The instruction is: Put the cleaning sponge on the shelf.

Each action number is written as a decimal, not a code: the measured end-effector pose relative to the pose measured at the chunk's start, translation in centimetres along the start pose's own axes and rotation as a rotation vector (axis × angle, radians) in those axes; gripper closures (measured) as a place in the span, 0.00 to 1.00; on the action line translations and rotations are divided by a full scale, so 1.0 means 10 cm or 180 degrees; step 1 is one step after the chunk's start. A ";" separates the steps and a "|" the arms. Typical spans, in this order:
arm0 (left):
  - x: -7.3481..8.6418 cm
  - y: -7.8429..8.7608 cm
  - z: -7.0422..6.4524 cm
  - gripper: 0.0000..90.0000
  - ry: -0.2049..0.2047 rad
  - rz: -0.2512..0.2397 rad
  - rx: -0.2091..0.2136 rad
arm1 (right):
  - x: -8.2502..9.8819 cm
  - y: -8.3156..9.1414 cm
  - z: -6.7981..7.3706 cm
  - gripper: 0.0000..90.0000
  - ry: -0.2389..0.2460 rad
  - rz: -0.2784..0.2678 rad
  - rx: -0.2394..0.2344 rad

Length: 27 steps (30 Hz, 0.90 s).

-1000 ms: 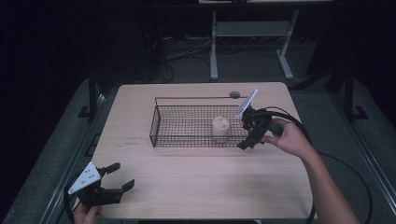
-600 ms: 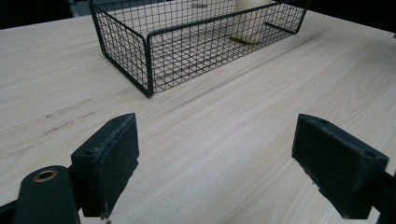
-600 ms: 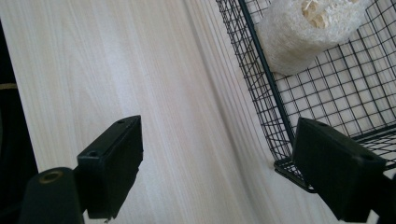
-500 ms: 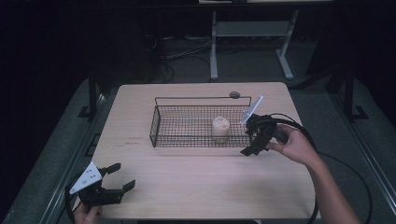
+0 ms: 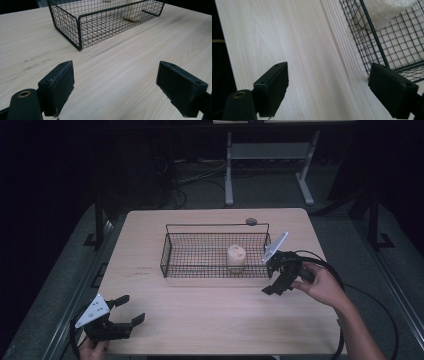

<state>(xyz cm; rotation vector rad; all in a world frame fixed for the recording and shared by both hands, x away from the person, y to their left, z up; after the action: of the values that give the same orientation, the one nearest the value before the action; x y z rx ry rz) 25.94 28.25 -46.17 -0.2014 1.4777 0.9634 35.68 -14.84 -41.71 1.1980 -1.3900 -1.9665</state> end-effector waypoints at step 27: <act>0.01 -0.03 -0.01 0.16 -0.0009 0.0036 0.0020 | 0.51 -0.20 0.01 0.18 -0.0206 -0.0031 0.0013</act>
<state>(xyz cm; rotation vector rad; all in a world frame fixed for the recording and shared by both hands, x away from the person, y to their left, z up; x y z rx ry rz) 26.01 28.07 -46.39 -0.1871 1.4805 0.9675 33.19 -17.92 -45.55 1.1545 -1.4228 -2.0266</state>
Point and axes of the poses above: each handheld gripper's, and its own axes: y roughly backward along the jaws, x roughly out of its underside, z roughly to its left, the point moved 7 cm from there along -y, roughly forward along the jaws, and after that the axes turned 12 degrees about -y, right-handed, at the moved point
